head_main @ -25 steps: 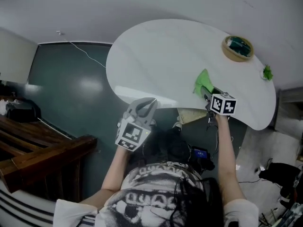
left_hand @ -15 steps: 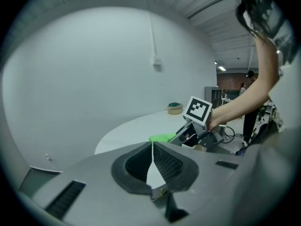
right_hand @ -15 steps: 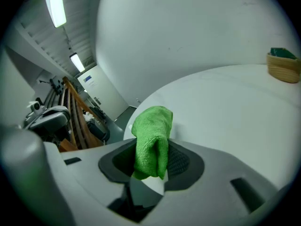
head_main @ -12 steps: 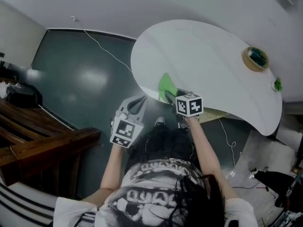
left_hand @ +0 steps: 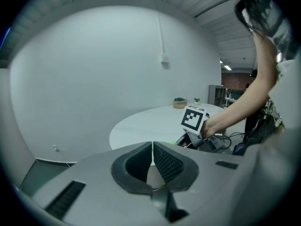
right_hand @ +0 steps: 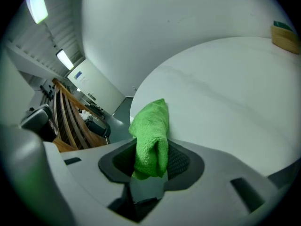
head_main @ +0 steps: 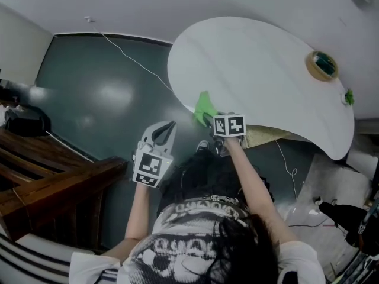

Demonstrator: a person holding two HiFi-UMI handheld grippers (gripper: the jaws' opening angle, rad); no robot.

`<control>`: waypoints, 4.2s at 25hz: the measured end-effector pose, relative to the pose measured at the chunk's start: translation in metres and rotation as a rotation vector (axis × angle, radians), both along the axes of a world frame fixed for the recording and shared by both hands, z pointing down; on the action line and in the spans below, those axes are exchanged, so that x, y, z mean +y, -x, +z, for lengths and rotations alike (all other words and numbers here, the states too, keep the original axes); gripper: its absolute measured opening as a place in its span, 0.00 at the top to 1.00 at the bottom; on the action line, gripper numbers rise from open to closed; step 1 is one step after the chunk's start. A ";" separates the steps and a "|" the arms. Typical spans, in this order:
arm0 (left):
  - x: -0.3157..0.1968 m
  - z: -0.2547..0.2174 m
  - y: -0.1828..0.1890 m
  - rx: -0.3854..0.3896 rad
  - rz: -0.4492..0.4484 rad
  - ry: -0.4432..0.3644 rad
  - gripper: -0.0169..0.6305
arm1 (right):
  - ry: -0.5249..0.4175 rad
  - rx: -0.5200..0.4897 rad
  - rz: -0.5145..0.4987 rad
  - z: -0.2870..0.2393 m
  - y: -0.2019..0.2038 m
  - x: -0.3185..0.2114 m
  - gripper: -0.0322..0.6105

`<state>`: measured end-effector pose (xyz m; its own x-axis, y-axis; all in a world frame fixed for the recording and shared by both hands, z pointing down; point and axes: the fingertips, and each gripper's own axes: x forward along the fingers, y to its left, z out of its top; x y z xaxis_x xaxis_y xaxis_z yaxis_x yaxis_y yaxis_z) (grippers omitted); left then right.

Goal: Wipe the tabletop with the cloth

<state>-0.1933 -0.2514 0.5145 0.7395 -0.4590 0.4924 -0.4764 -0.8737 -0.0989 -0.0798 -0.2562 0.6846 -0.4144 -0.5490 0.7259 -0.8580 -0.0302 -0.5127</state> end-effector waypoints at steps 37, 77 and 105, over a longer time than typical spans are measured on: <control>0.177 -0.036 -0.352 0.061 0.401 -0.044 0.96 | 0.035 0.232 0.385 -0.003 -0.451 0.268 0.73; 0.307 -0.021 -0.402 -0.019 0.484 -0.019 0.96 | -0.028 0.358 0.718 -0.019 -0.613 0.464 0.73; 0.303 -0.010 -0.150 0.023 0.428 -0.011 0.96 | -0.327 0.295 0.556 -0.130 -0.227 0.433 0.73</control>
